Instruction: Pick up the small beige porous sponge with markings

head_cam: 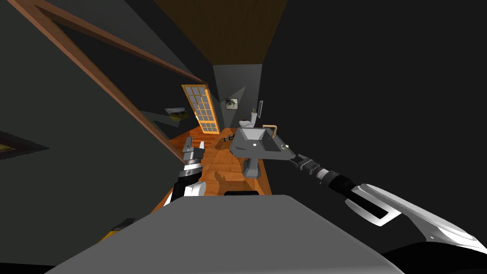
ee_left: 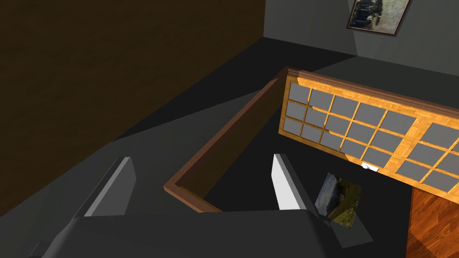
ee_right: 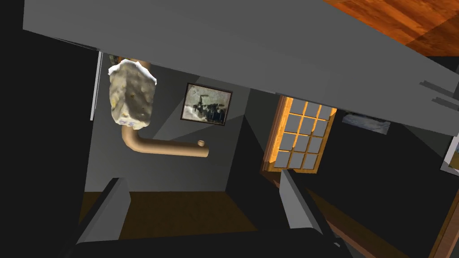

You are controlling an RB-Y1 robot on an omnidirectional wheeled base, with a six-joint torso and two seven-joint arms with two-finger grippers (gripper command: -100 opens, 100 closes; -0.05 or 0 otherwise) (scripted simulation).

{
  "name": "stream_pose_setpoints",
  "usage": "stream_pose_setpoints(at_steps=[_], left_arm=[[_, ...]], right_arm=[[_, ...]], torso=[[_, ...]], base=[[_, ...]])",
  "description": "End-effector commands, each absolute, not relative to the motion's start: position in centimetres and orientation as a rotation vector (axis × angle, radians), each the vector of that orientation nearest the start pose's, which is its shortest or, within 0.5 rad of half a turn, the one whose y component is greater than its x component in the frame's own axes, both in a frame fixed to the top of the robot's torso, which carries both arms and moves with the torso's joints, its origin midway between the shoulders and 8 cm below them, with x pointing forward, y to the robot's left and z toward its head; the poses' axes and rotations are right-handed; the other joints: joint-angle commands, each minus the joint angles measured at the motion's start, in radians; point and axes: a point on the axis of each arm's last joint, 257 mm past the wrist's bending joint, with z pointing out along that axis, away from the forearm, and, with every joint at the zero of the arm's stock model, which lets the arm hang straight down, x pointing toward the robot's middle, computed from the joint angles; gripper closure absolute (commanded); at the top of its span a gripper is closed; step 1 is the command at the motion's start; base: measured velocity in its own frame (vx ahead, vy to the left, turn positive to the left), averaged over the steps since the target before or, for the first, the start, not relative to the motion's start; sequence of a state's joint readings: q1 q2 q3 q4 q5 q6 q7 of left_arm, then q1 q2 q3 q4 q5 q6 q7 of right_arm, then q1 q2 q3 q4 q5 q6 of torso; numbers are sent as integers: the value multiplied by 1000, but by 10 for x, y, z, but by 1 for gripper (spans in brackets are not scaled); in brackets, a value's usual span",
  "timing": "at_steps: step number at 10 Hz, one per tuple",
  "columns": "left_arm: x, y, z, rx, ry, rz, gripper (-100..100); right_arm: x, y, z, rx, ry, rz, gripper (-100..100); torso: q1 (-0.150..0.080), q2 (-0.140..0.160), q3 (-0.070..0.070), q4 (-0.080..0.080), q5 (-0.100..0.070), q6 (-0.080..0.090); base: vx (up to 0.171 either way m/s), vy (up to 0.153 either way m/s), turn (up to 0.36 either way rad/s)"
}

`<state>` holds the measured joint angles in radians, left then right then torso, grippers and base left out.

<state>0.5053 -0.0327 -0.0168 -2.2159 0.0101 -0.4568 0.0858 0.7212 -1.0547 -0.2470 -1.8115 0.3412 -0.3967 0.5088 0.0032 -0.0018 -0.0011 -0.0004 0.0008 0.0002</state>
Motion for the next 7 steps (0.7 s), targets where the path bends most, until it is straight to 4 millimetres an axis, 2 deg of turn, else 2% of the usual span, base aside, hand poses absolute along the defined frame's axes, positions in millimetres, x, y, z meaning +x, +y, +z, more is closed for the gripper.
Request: stream_pose_setpoints(at_steps=[1, 2, 3, 4, 5, 6, 7], left_arm=[[362, 282, -15, -817, 626, -1375, 0], [362, 282, -15, -817, 626, -1375, 0], [362, 282, -15, -817, 626, -1375, 0], [362, 282, -15, -817, 626, -1375, 0], [362, 282, -15, -817, 626, -1375, 0], [362, 282, -15, -817, 626, -1375, 0], [362, 282, -15, -817, 626, -1375, 0]], right_arm=[[353, -474, -197, -563, 1820, -85, -100], [355, -474, -195, -581, 1821, -88, -100], [352, -489, -200, -645, 1848, -144, -100], [354, -489, -198, -663, 1848, -147, -100], [351, -504, -202, -726, 1872, -202, -100], [353, -504, -200, -745, 1872, -205, -100], [351, -519, -202, -809, 1892, -258, -100]], torso=[[0, 0, 0, 0, 0, 0], [0, 0, 0, 0, 0, 0], [0, 0, 0, 0, 0, 0], [0, 0, 0, 0, 0, 0], [-1, 0, 0, 0, 0, 0], [-1, 0, 0, 0, 0, 0], [-1, 0, 0, 0, 0, 0]], base=[[33, 57, 61], [29, 46, 31], [28, 47, 63], [27, 37, 24], [34, 40, 57], [32, 38, 29], [41, 47, 58]])
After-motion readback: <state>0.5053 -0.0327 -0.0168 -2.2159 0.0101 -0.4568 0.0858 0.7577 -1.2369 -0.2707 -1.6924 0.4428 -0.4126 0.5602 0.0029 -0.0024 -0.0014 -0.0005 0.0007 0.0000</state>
